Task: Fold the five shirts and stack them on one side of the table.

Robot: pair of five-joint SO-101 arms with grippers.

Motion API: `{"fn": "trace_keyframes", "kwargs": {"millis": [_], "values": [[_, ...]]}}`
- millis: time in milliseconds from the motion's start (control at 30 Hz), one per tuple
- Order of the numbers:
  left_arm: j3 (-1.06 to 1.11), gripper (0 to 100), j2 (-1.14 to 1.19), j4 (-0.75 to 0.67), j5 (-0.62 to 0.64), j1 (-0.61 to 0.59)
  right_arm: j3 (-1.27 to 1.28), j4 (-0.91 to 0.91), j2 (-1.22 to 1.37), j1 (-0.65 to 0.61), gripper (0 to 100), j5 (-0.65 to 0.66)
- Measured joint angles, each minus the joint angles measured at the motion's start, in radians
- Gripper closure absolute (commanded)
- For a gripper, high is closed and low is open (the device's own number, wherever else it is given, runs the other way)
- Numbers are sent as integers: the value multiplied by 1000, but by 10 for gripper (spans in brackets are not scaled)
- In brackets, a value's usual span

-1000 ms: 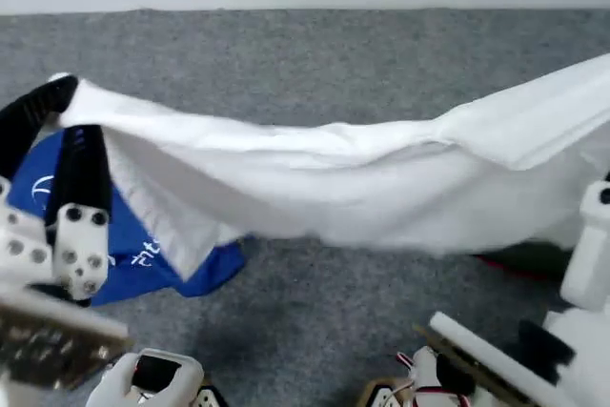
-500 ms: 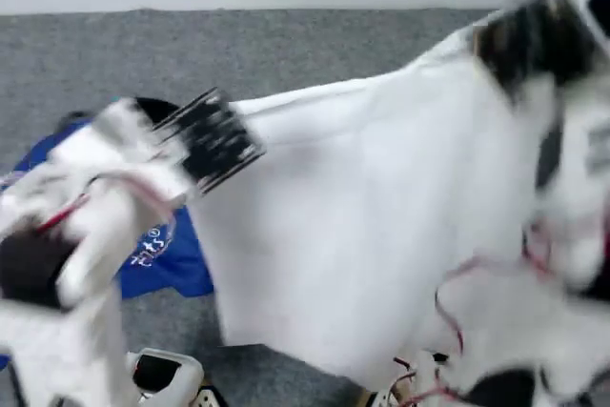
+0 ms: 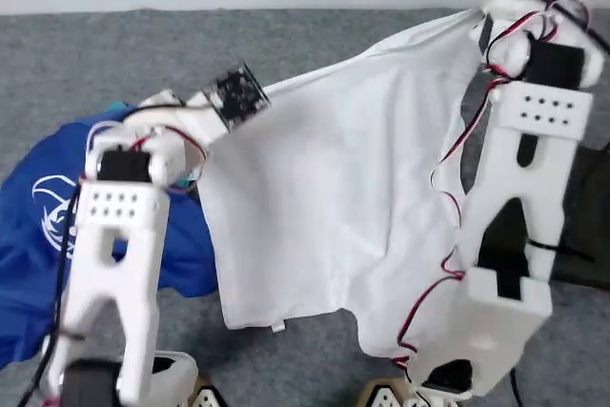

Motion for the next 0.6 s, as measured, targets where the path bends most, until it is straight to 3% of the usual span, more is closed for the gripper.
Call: {"fn": "trace_keyframes", "kwargs": {"millis": [367, 600], "values": [[-666, 986, 595, 12, -41, -54, 0, -298, 173, 5, 988, -2], [-1191, 986, 950, 255, -94, -38, 0, -345, 227, 5, 988, -2]]}}
